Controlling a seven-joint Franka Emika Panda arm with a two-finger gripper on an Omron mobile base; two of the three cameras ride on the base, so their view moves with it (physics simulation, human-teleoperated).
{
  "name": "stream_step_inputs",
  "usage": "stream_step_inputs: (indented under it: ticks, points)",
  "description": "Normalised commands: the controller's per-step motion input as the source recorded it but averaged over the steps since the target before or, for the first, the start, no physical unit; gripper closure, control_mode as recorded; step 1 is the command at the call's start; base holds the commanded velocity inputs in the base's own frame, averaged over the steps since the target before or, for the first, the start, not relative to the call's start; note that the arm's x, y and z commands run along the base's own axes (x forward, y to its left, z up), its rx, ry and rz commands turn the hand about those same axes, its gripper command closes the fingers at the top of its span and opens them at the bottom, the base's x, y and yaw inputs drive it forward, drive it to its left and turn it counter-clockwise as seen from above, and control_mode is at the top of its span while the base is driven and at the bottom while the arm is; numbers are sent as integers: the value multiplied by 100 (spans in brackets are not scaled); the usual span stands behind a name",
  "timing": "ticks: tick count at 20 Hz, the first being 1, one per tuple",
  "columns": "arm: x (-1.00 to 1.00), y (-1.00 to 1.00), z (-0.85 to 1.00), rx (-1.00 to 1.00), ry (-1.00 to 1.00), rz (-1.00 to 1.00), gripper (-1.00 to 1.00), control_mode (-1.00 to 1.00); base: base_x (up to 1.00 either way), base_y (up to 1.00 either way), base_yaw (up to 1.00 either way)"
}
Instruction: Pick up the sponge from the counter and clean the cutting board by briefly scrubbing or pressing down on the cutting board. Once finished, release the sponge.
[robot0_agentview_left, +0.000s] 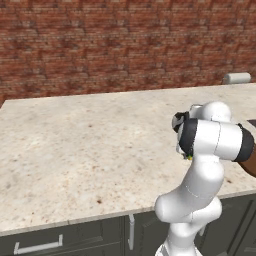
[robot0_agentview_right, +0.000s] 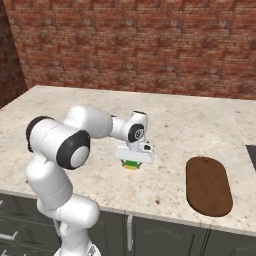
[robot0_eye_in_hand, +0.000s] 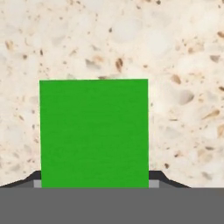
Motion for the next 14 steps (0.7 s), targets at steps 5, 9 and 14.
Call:
stream_step_inputs:
  ticks: [5,9,14]
  points:
    - [0,25,-33,0,-10,1,100,-100,0,0,0]
    - [0,0,-31,0,-9,1,100,-100,0,0,0]
    - [0,4,-15,0,-5,1,100,-100,0,0,0]
